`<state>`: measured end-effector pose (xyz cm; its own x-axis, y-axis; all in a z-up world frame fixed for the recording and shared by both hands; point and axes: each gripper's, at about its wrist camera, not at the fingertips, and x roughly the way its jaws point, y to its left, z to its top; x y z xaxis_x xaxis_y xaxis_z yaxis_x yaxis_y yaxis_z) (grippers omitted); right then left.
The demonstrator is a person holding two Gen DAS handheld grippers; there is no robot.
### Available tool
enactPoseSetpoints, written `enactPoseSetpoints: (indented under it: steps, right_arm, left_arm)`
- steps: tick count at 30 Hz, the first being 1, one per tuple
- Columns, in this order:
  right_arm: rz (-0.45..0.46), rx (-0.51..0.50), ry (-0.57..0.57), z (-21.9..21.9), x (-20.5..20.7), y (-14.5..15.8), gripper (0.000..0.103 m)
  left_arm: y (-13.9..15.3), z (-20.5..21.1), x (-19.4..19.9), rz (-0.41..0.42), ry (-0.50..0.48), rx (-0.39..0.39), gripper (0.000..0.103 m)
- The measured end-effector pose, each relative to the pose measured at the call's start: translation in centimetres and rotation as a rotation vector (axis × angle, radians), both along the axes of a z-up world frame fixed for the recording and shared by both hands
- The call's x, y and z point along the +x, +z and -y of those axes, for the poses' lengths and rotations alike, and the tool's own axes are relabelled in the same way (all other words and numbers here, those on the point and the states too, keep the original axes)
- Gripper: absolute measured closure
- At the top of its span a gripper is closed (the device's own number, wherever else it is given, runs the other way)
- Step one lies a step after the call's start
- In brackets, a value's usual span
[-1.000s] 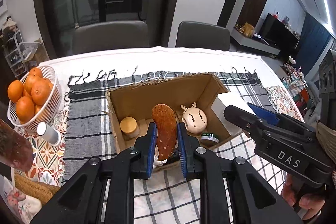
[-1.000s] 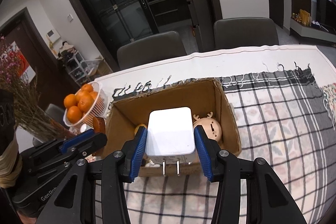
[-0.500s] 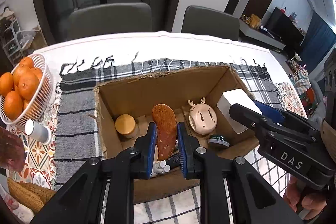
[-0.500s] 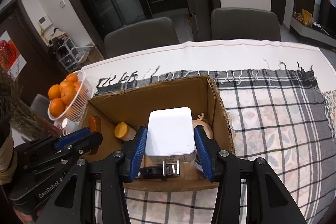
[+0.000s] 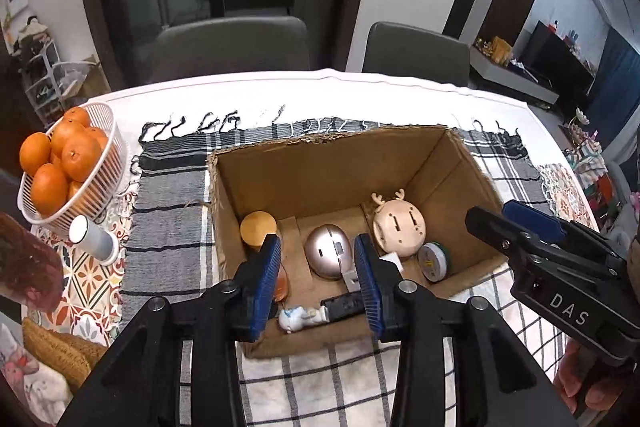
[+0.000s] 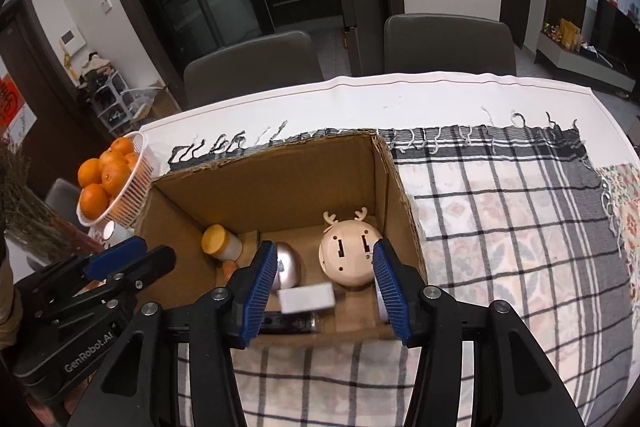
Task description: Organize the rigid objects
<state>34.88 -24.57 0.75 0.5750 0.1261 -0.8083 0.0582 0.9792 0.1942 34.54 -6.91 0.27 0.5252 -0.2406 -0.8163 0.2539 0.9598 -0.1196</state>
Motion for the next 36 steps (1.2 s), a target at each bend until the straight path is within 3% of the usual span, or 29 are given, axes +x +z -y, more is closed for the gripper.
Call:
enactPoseSetpoints:
  steps: [15, 17, 28, 30, 36]
  right_arm:
    - [0.126, -0.038, -0.025, -1.5, -9.3, 4.4, 0.045]
    - [0.141, -0.056, -0.031, -1.6, -10.7, 4.8, 0.040]
    - [0.216, -0.136, -0.080, -2.7, -17.7, 6.4, 0.023]
    - [0.230, -0.134, -0.082, -2.9, -18.9, 6.4, 0.022]
    - [0.259, -0.167, -0.115, -3.4, -21.5, 6.5, 0.019]
  left_arm:
    - [4.6, -2.4, -10.2, 0.201, 0.065, 0.022, 0.053]
    - [4.9, -2.8, -11.6, 0.218, 0.072, 0.024, 0.052]
    - [6.0, -4.6, -19.0, 0.321, 0.125, 0.035, 0.027]
    - [6.0, -4.9, -20.2, 0.338, 0.138, 0.052, 0.018]
    - [6.0, -5.6, -22.7, 0.370, 0.179, 0.090, 0.007]
